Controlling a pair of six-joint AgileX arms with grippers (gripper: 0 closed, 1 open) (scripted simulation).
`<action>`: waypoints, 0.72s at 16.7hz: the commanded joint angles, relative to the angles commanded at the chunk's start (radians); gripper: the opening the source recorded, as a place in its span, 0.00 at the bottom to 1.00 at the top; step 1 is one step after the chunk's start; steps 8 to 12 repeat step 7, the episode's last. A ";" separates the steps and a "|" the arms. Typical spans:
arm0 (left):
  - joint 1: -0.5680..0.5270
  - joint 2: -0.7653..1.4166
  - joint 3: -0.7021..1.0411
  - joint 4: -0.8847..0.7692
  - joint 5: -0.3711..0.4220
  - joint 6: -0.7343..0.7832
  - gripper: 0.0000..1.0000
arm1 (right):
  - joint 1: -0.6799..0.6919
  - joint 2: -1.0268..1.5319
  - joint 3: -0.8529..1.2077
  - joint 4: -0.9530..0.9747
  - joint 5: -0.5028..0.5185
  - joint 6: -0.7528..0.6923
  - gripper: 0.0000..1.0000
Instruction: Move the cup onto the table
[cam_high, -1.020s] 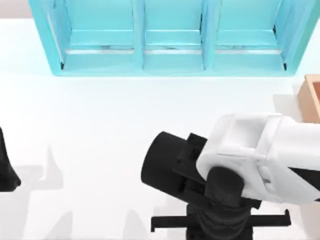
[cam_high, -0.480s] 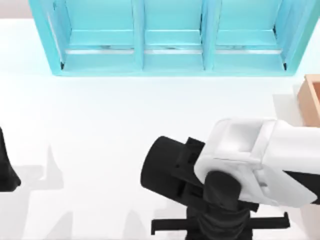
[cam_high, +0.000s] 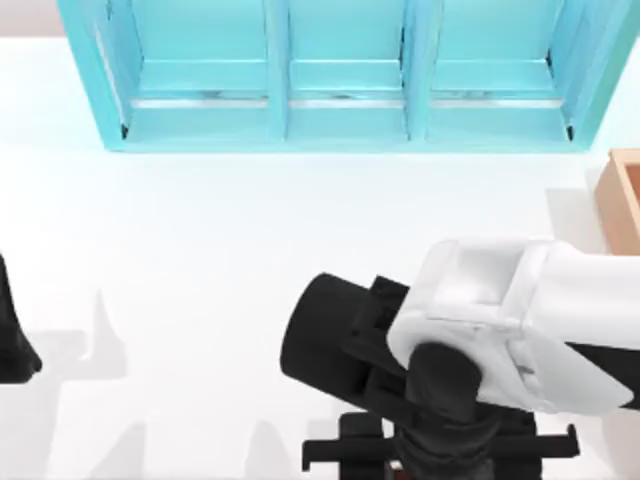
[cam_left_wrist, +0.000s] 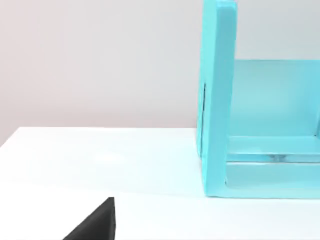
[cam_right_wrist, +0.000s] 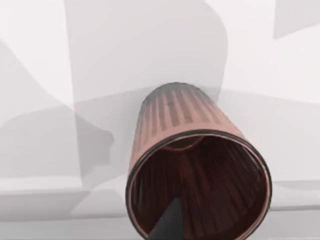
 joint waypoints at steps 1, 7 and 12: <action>0.000 0.000 0.000 0.000 0.000 0.000 1.00 | 0.000 0.000 0.000 0.000 0.000 0.000 0.98; 0.000 0.000 0.000 0.000 0.000 0.000 1.00 | 0.000 0.000 0.000 0.000 0.000 0.000 1.00; 0.000 0.000 0.000 0.000 0.000 0.000 1.00 | 0.000 0.000 0.000 0.000 0.000 0.000 1.00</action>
